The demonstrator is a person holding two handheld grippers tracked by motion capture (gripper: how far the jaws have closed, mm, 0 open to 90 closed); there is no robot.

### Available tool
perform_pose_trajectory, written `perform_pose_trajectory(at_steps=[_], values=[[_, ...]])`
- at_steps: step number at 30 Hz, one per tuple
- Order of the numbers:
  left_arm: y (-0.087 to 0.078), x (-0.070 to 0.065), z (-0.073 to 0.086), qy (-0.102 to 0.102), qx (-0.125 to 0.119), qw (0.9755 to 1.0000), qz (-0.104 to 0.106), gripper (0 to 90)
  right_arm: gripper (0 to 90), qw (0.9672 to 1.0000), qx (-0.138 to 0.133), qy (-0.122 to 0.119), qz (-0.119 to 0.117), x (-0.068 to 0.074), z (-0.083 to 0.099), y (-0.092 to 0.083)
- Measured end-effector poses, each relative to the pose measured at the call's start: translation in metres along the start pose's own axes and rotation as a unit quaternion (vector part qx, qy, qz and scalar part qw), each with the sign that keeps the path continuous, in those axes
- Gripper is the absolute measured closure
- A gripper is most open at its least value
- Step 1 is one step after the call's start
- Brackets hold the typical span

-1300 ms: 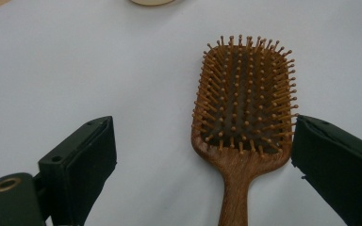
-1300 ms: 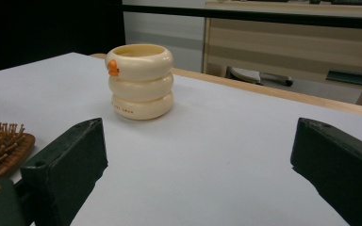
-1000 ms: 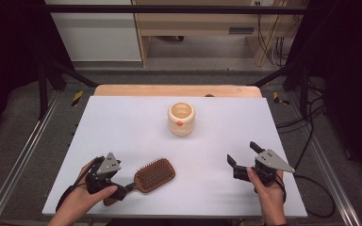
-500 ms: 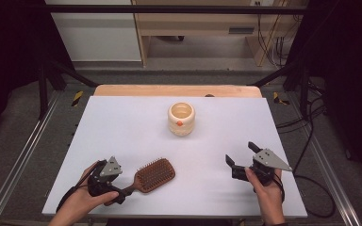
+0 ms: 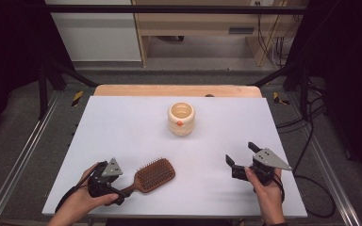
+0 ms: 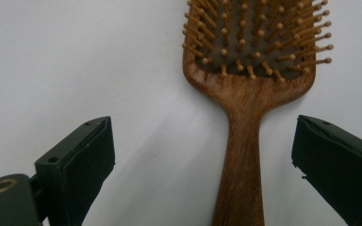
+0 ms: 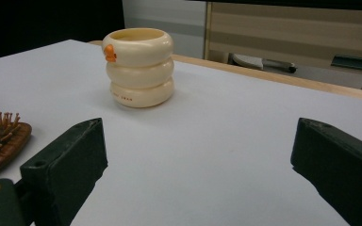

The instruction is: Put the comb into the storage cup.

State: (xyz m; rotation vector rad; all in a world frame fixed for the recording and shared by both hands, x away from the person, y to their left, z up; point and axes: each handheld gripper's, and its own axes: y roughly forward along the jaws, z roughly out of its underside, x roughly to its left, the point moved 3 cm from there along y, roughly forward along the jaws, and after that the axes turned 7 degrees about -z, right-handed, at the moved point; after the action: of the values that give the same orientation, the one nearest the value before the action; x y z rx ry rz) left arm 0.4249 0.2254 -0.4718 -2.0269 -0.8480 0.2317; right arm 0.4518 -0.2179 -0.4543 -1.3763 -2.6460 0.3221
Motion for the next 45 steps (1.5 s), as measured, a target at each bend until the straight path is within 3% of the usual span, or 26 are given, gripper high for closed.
perform_pose_trajectory(at_steps=[17, 30, 45], values=[[-0.002, -0.0048, 0.0002, 0.022, 0.019, 0.9994, 0.021, 14.9, 4.6, 1.0, 0.009, 0.004, -0.001, -0.0001, 0.0014, 0.0016], [-0.0037, -0.0053, 0.0018, 0.026, 0.035, 0.9982, 0.042, 38.7, 4.6, 0.9999, 0.013, 0.006, -0.003, -0.0003, 0.0022, 0.0023], [0.0021, -0.0088, 0.001, 0.048, 0.062, 0.9956, 0.052, 48.9, 4.6, 0.9998, 0.017, 0.004, -0.013, 0.0019, 0.0023, 0.0067]])
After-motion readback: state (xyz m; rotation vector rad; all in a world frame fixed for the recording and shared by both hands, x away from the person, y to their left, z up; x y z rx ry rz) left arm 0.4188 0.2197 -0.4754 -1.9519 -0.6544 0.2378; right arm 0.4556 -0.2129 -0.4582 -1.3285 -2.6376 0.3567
